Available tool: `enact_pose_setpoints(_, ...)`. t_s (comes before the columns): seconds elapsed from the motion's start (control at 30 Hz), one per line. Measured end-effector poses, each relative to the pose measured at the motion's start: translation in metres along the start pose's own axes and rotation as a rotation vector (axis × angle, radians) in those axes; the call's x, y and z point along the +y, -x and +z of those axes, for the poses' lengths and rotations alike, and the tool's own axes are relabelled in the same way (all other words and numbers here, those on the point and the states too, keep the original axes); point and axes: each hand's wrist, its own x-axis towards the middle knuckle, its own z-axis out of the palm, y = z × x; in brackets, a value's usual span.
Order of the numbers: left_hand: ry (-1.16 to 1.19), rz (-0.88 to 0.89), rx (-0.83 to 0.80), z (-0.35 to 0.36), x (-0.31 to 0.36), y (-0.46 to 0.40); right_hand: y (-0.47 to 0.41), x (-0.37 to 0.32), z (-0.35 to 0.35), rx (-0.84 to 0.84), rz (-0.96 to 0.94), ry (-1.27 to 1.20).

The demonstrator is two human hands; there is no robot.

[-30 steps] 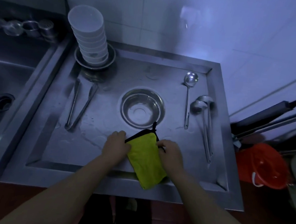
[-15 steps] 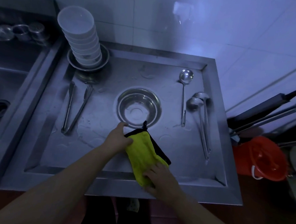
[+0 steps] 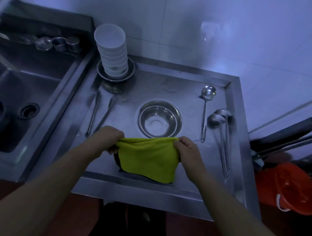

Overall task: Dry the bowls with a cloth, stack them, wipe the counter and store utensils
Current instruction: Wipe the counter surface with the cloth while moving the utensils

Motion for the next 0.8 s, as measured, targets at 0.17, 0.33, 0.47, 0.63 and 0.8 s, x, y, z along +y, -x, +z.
enact_pose_setpoints(0.17, -0.092, -0.023, 0.043, -0.011, -0.031, -0.007, -0.019, 0.017, 0.031, 0.071, -0.015, 0.463)
enact_pose_setpoints(0.33, -0.309, 0.197, 0.21, 0.001, -0.062, -0.026, -0.022, 0.048, 0.06, 0.039, -0.115, 0.738)
enact_pose_setpoints(0.47, -0.426, 0.342, 0.104, 0.025, -0.073, -0.044, -0.03, 0.053, 0.081, 0.076, -0.344, 0.869)
enact_pose_setpoints(0.63, -0.513, 0.514, 0.175, 0.033, -0.083, -0.046, -0.053, 0.059, 0.093, 0.021, -0.444, 0.918)
enact_pose_setpoints(0.8, -0.319, 0.502, 0.231, 0.034, -0.088, -0.049, -0.061, 0.063, 0.093, 0.083, -0.333, 0.79)
